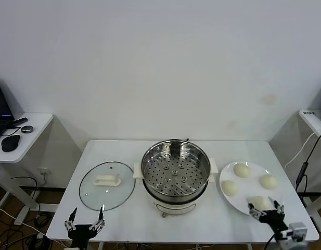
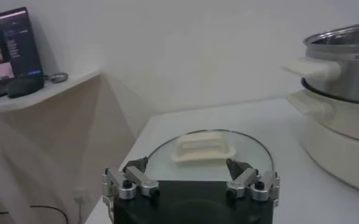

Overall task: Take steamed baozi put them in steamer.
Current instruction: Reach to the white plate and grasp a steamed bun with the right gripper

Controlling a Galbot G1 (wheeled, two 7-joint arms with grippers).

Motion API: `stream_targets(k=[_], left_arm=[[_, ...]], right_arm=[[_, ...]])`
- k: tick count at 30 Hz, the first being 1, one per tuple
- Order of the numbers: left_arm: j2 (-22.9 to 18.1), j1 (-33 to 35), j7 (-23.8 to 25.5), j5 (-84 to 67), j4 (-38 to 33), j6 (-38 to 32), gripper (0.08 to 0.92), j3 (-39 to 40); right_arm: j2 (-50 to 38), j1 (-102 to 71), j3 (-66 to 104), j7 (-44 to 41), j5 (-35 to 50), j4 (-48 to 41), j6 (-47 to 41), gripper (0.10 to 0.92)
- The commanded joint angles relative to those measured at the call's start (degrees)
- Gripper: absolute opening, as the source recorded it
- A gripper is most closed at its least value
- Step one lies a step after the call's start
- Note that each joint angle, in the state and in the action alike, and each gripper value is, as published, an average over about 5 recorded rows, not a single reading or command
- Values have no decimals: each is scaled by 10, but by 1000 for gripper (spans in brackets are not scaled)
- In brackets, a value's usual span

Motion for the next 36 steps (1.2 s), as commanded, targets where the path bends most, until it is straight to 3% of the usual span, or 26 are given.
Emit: stream_targets(k=[1,9,14,18,24,36], left_arm=[[-1,5,-11,1,-8,9,823,3],[-12,24,-28,13,-20,8,823,8],[-17,38,-43,14,-36,9,823,23],[-21,43,-44,19,-43,8,823,36],[-26,41,-49,14,-45,9,823,34],[-37,30,-43,-3,-37,19,823,20]], right_arm=[[-141,157,-1,-63,-99,-73,-3,823],[-360,306,-126,-269,-334,-174,58,823],[-406,432,-266,-408,-370,-250,109,823],[-391,585,-442,-486,-409,-329,167,823],[-316,721,-601,-501,-450,-443,246,823],[-194,733,-636,-486,-478,-540,276,823]])
